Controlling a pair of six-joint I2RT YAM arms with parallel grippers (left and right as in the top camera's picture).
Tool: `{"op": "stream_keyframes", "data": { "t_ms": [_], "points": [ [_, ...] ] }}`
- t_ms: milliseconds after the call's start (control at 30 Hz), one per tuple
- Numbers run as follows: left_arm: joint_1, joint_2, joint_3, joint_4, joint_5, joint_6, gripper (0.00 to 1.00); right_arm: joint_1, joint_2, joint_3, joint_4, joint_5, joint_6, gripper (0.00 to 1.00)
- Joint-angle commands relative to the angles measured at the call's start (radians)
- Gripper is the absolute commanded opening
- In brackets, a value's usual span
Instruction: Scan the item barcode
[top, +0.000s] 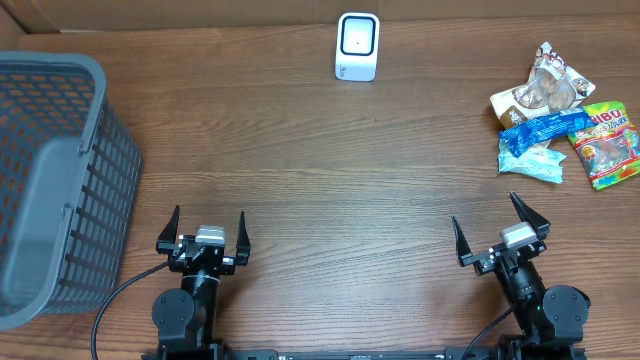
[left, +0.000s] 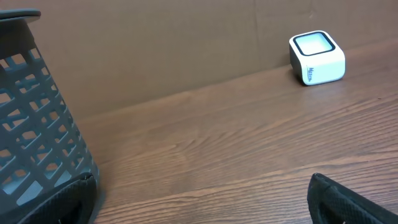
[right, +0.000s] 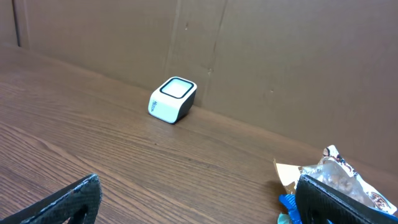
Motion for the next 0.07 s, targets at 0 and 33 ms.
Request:
{"op": "stream_keyframes", "data": {
  "t_ms": [0, 33],
  "points": [
    [-0.004, -0.013, -0.007, 0.002, -0.01, 0.014, 1.0, 0.005, -0.012, -0.01, 0.006, 0.011, 0.008, 1.0],
    [-0.004, -0.013, -0.007, 0.002, -0.01, 0.014, 1.0, 0.005, -0.012, -0.01, 0.006, 0.011, 0.008, 1.0]
  ]
}}
